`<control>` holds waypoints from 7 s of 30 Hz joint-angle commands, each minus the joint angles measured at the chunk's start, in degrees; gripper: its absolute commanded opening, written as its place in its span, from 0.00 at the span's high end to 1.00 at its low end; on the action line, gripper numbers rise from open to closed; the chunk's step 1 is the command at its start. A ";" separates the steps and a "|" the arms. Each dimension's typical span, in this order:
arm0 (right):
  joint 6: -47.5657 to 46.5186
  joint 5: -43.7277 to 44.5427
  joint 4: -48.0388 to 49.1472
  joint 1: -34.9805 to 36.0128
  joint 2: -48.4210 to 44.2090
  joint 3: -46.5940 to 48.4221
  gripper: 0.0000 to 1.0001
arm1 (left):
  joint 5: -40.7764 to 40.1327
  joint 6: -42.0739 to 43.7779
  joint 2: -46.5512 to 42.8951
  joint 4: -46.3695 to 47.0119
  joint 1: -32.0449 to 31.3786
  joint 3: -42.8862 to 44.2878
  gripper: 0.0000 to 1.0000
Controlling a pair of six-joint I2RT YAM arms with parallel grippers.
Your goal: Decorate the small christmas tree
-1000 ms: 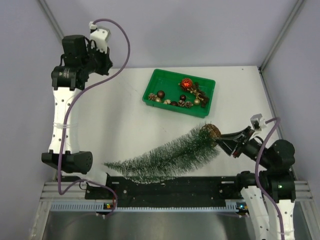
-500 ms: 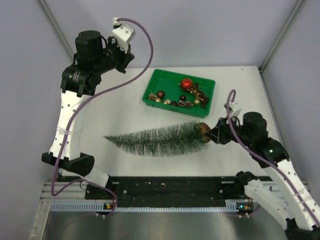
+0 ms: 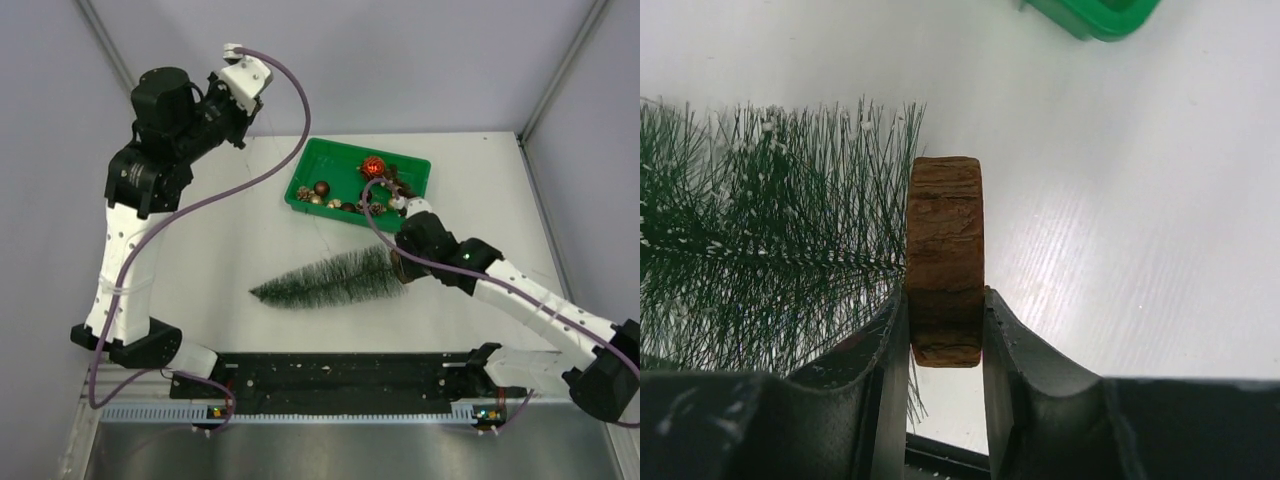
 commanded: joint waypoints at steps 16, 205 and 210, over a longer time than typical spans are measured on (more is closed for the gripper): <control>30.99 22.74 12.72 -1.56 -0.41 1.89 1.00 | 19.97 1.32 -18.95 -19.20 -2.90 -10.04 1.00; 19.41 24.41 31.90 9.60 -27.50 6.10 1.00 | 48.89 1.15 -48.05 0.66 6.77 -76.15 0.38; 19.32 23.97 32.16 9.60 -26.97 6.63 1.00 | 55.29 5.35 -47.88 -4.07 6.77 -73.95 0.37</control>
